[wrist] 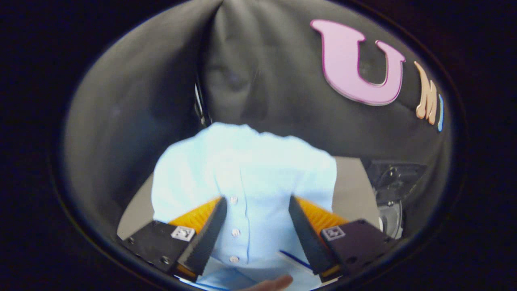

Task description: Put the clothes into the washing machine and then close the washing machine lid.

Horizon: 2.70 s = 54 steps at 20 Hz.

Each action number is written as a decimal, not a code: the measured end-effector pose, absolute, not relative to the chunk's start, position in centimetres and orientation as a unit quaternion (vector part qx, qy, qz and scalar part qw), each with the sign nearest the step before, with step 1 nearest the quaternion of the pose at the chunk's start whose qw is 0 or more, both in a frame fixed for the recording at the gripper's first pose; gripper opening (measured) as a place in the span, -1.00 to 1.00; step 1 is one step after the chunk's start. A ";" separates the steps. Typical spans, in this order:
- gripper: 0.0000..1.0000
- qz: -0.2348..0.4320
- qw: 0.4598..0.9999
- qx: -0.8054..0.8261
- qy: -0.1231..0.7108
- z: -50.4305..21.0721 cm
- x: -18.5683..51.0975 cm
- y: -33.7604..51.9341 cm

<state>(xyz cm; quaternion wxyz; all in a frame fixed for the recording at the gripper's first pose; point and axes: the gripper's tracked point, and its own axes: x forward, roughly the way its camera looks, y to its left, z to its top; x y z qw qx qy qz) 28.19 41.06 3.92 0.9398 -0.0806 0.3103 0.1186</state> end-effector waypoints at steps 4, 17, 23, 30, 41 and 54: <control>0.94 0.113 0.937 -0.071 0.322 3.4 28.1 41.3; -0.29 0.094 0.935 -0.065 0.335 3.3 26.6 41.0; -0.98 0.077 0.944 -0.043 0.317 4.3 23.4 38.0; -0.98 0.067 0.953 -0.115 0.272 5.4 22.3 34.4; -0.99 -0.040 0.938 -0.236 0.251 7.9 22.9 21.5; -0.98 -0.122 0.939 -0.192 0.257 7.5 25.0 6.8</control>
